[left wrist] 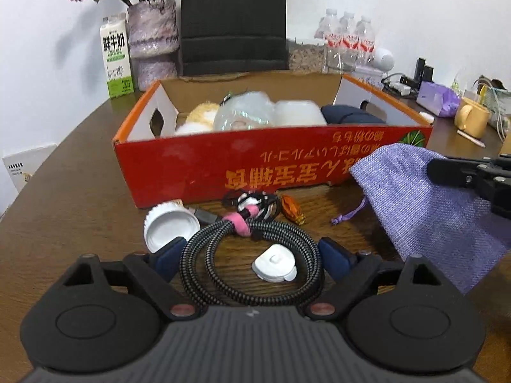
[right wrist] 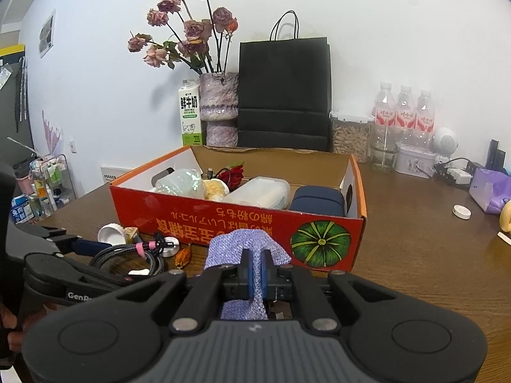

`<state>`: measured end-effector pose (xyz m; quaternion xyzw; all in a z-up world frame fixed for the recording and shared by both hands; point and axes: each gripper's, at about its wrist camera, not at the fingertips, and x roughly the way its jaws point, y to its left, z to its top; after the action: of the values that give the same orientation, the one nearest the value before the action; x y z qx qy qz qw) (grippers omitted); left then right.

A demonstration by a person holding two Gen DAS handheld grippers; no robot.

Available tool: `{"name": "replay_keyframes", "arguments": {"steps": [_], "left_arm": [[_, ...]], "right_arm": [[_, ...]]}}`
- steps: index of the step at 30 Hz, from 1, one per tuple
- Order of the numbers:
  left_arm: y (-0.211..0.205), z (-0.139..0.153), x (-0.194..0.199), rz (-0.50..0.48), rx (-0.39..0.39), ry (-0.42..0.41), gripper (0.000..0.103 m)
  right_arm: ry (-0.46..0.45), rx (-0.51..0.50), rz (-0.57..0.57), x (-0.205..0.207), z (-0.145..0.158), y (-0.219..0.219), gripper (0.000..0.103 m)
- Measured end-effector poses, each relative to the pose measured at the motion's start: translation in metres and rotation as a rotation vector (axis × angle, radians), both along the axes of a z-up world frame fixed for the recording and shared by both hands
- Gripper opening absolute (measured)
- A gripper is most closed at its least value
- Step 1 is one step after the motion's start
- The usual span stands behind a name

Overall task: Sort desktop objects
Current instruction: 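Grasp the black braided cable with pink strap with the left gripper while the right holds the bag, then carry the braided cable and purple bag over the cardboard box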

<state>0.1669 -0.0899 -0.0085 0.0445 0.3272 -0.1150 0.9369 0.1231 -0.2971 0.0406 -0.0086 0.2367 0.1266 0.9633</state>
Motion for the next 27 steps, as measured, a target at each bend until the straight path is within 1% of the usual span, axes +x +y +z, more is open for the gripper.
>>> {"name": "replay_keyframes", "arguments": {"steps": [2,6,18,23,27], "left_arm": [[0.0,0.006,-0.004,0.0,-0.003,-0.021,0.089],[0.003,0.017,-0.011,-0.006,-0.017,-0.058,0.084],[0.007,0.039,-0.022,-0.031,-0.05,-0.137,0.083],[0.009,0.059,-0.019,-0.034,-0.077,-0.189,0.083],[0.008,0.081,-0.01,-0.035,-0.091,-0.252,0.083]], "right_arm": [[-0.01,0.0,0.001,-0.002,0.003,0.0,0.004],[-0.042,0.002,-0.001,-0.009,0.013,0.001,0.004],[-0.119,-0.002,-0.007,-0.021,0.041,0.004,0.004],[-0.157,-0.005,-0.006,-0.019,0.057,0.008,0.004],[-0.19,0.003,-0.006,-0.007,0.074,0.011,0.004]]}}
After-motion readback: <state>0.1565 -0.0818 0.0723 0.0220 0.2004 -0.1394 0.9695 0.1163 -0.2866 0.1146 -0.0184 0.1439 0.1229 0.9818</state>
